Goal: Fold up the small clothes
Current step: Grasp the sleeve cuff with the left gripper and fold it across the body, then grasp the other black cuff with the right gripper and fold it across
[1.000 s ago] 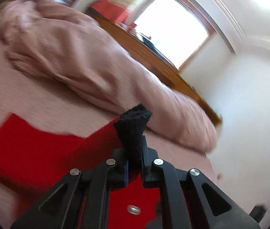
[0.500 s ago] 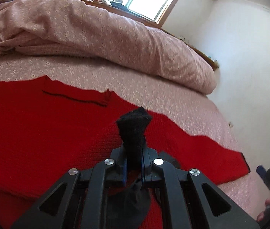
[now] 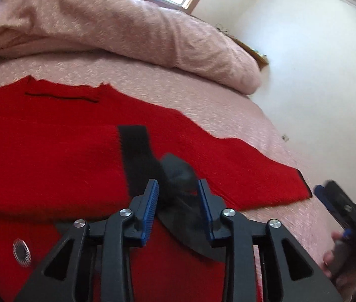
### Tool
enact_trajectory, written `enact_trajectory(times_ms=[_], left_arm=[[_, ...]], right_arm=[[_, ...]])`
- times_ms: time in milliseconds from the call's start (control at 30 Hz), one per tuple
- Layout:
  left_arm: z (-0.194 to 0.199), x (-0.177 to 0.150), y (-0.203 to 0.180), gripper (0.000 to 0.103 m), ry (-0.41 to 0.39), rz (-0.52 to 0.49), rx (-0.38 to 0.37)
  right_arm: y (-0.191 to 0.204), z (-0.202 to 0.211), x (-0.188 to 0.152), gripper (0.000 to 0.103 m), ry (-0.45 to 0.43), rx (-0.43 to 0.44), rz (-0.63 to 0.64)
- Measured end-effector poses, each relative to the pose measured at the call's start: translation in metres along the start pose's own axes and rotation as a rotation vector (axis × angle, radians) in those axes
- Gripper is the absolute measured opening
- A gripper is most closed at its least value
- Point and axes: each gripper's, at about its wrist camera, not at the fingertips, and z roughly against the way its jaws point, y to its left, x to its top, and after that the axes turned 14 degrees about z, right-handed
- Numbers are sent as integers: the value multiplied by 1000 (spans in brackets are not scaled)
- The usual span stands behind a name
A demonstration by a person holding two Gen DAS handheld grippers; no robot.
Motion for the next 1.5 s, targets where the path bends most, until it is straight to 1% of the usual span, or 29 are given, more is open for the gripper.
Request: enact_trajectory(times_ms=[133,167,200,233,267,300,367,433,467,500,533,567,600,633,700,800,933,967,1033,1067,1100,1167,1200,1300,1333,1400,1467,1500], left_arm=[[14,-6,-23,33,-108,-62,78],[16,-6,-27,34,-140,-80,110],[16,-6,-32,34,-187,-113,173],[16,-6,-35,35,-212,-139,212],[14,-6,-38,35,-233,-168,249],[9,-6,-42,35,-256,-211,315],[0,-7,-43,35,-276,-237,392],[-10,-7,-37,35,-261,-231,401],[-17,-8,-33,36,-244,-229,402],[-28,-10,-27,37,-200,-222,433],[-33,-11,-25,42,-169,-215,449],[-40,-12,-21,44,-133,-203,450],[-39,-12,-19,48,-126,-194,437],[-36,-12,-17,52,-140,-184,434],[-34,-14,-14,59,-155,-170,449],[-36,-15,-13,61,-134,-168,458],[-41,-17,-16,65,-118,-183,470],[-42,-17,-16,66,-115,-184,471],[-43,-17,-16,66,-112,-184,471],[-43,-17,-16,66,-111,-184,470],[-43,-17,-16,67,-109,-184,469],[-44,-17,-16,67,-109,-184,470],[-43,-17,-16,67,-110,-184,470],[-45,-17,-16,67,-107,-180,467],[-45,-17,-16,68,-106,-179,467],[-45,-17,-16,68,-104,-177,465],[-46,-18,-16,68,-104,-176,464],[-46,-18,-16,68,-104,-174,462]], right_arm=[[-47,12,-14,103,22,-57,-65],[-67,18,-18,103,26,-76,-97],[-81,22,-22,103,29,-87,-125],[-107,29,-28,103,31,-98,-185],[-126,32,-33,103,33,-88,-234],[-144,34,-39,103,38,-61,-290],[-193,37,-57,103,23,51,-475],[-229,38,-74,103,6,75,-608],[-242,38,-79,103,4,61,-647],[-251,38,-83,103,8,41,-671],[-262,38,-88,103,14,17,-693],[-269,38,-90,103,18,5,-703],[-275,37,-91,103,23,-7,-708],[-281,37,-92,103,27,-23,-708],[-290,33,-94,103,18,-29,-716],[-298,27,-94,103,-6,-21,-738],[-302,18,-88,103,-76,21,-749],[-302,16,-87,103,-80,22,-751],[-300,14,-87,101,-47,32,-773],[-297,12,-87,101,3,35,-791],[-294,10,-83,101,34,32,-801],[-288,6,-80,101,51,42,-793],[-288,4,-80,103,43,41,-786],[-295,3,-80,103,-69,19,-809],[-297,7,-83,103,-90,10,-813],[-297,5,-80,103,-96,3,-806],[-295,4,-79,90,-102,-2,-786],[-296,2,-80,64,-102,-11,-786]])
